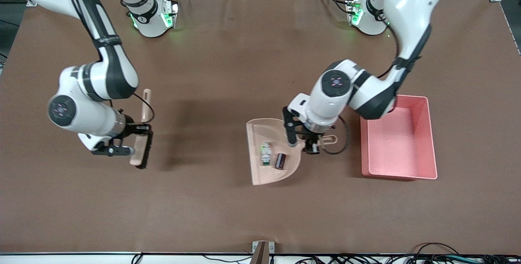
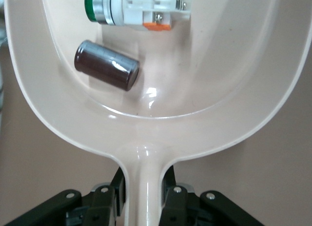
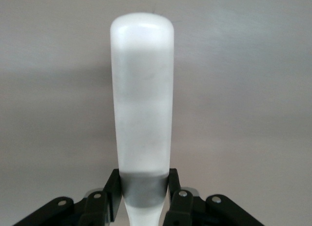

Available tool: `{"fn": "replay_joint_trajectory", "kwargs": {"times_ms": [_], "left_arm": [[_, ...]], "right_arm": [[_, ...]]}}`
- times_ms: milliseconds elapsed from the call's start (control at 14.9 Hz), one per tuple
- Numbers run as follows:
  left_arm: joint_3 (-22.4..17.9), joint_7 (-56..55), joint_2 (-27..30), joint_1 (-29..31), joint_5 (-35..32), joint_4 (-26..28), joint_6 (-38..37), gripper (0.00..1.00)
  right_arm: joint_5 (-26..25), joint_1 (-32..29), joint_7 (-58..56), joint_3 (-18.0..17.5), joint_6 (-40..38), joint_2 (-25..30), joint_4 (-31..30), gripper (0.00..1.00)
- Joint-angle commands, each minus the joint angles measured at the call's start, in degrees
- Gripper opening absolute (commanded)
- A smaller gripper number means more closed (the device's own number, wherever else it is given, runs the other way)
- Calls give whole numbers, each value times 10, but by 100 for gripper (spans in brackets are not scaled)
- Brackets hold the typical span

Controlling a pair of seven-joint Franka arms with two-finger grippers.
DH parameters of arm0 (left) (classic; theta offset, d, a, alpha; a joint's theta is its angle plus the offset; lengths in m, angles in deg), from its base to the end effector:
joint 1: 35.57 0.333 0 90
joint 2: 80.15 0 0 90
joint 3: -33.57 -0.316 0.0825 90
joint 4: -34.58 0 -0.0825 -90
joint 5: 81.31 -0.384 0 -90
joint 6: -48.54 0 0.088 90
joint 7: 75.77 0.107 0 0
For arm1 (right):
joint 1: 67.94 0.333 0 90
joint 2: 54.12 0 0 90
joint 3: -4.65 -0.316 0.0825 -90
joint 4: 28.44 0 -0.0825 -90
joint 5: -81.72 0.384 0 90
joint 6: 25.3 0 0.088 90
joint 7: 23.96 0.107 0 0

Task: Clean e-waste and dump in bin
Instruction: 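Lift the dustpan over the pink bin while the right gripper returns the brush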

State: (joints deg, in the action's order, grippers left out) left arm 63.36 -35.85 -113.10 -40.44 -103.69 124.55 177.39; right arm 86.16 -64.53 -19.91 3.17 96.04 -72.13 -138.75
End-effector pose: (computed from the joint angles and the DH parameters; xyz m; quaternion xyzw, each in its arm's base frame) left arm 0.6188 -0.3436 0.3587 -0.7533 0.6502 -0.0931 0.0336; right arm 0.6006 0.0543 0.3179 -0.9974 0.0152 0.0635 0.0310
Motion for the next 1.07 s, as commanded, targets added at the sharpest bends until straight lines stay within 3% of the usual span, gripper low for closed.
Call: {"fn": "replay_joint_trajectory", "kwargs": {"times_ms": [0, 201, 401, 803, 870, 1003], "left_arm": [[12, 56, 49, 67, 14, 12, -31, 5], [37, 142, 79, 173, 23, 19, -50, 2], [60, 236, 81, 271, 23, 20, -57, 2], [67, 435, 89, 403, 23, 49, -71, 3], [67, 457, 88, 425, 23, 56, -71, 3], [66, 478, 90, 454, 19, 79, -70, 2]], "right_arm": [[-7, -57, -47, -12, 84, 41, -113, 1], [-7, -70, -55, -12, 151, 37, -155, 0], [-15, -71, -57, -10, 165, 9, -150, 1], [-30, -90, -57, -9, 179, -40, -129, 3], [-30, -90, -56, -9, 174, -41, -125, 5], [-30, -88, -56, -9, 173, -42, -121, 22]]}}
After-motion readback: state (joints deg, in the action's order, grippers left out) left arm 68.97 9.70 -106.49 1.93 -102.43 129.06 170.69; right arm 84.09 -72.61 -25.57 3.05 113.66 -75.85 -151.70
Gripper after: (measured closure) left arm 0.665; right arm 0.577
